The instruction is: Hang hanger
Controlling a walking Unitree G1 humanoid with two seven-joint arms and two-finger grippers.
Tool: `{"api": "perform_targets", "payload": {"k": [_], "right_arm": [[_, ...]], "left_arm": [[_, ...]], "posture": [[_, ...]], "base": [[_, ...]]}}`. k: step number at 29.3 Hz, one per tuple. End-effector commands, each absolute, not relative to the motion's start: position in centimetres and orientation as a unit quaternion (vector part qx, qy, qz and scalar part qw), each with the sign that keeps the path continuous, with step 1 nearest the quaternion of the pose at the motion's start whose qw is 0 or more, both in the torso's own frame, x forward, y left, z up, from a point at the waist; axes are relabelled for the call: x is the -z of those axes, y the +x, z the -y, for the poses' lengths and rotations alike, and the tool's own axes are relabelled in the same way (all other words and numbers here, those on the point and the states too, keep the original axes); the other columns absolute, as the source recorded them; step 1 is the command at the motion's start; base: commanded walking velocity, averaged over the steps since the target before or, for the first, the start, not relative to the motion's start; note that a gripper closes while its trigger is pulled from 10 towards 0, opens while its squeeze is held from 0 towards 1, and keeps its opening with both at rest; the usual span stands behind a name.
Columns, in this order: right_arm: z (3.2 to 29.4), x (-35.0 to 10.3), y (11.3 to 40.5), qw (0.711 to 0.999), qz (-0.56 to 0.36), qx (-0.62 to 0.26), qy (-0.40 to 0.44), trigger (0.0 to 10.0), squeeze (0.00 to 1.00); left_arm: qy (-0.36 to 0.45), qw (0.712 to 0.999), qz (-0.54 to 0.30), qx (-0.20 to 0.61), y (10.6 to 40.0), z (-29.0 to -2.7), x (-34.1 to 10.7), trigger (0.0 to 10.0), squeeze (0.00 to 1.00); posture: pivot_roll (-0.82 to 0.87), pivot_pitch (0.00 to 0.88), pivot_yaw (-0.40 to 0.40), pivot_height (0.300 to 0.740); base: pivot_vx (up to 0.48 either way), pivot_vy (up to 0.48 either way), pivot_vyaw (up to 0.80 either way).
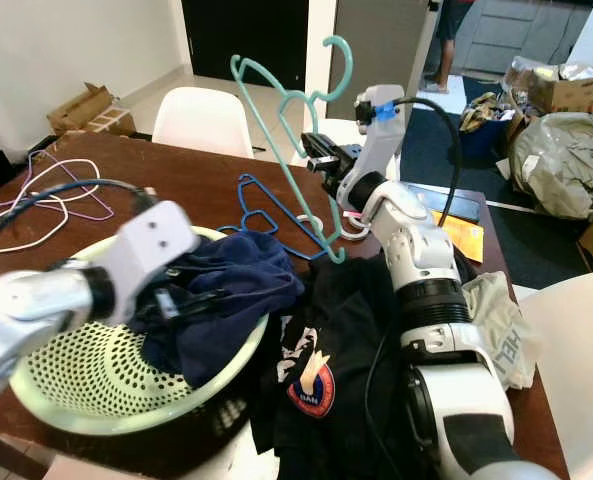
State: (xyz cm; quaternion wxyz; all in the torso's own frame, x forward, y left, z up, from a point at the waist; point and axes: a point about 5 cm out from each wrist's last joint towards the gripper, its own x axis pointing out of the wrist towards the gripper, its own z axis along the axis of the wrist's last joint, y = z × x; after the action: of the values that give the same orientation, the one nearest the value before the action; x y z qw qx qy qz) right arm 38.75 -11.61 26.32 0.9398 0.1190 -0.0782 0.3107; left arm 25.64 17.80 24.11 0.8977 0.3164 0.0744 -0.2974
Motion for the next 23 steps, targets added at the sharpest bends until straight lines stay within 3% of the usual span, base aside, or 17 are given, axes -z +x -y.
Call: {"api": "perform_targets", "payload": {"k": [1, 2, 3, 4, 7, 13, 23], "right_arm": [[11.4, -26.4, 38.7, 0.938, 0.077, -0.317, 0.114, 0.0, 0.0], [11.4, -26.4, 38.7, 0.938, 0.077, -0.317, 0.114, 0.0, 0.0], [11.3, -26.4, 38.7, 0.938, 0.077, -0.318, 0.114, 0.0, 0.0], [11.2, -26.4, 38.7, 0.937, 0.076, -0.321, 0.114, 0.0, 0.0], [10.8, -26.3, 38.8, 0.935, 0.074, -0.328, 0.114, 0.0, 0.0], [10.6, -26.3, 38.8, 0.934, 0.075, -0.331, 0.114, 0.0, 0.0], [11.0, -26.4, 38.8, 0.935, 0.076, -0.327, 0.111, 0.0, 0.0]], "left_arm": [[0.329, 0.895, -0.091, 0.285, 24.5, -18.8, -24.5, 10.0, 0.95], [0.329, 0.895, -0.091, 0.285, 24.5, -18.8, -24.5, 10.0, 0.95], [0.339, 0.889, -0.113, 0.286, 23.6, -19.6, -24.3, 10.0, 0.73], [0.35, 0.881, -0.142, 0.284, 22.8, -20.5, -24.0, 10.0, 0.0], [0.361, 0.878, -0.185, 0.254, 22.0, -22.6, -23.2, 10.0, 0.0], [0.342, 0.891, -0.176, 0.242, 22.4, -22.9, -22.6, 10.0, 0.0], [0.257, 0.947, -0.107, 0.16, 25.3, -24.2, -21.6, 10.0, 0.0]], "posture": [[0.15, 0.0, -0.075, 0.74], [0.15, 0.0, -0.075, 0.74], [0.16, 0.0, -0.077, 0.74], [0.16, 0.0, -0.08, 0.74], [0.18, 0.0, -0.087, 0.74], [0.18, 0.0, -0.089, 0.74], [0.16, 0.0, -0.082, 0.74]], "base": [[0.0, 0.0, 0.0], [0.0, 0.0, 0.0], [0.0, 0.0, 0.0], [0.0, 0.0, 0.0], [0.0, 0.0, 0.0], [0.0, 0.0, 0.0], [0.0, 0.0, 0.0]]}}
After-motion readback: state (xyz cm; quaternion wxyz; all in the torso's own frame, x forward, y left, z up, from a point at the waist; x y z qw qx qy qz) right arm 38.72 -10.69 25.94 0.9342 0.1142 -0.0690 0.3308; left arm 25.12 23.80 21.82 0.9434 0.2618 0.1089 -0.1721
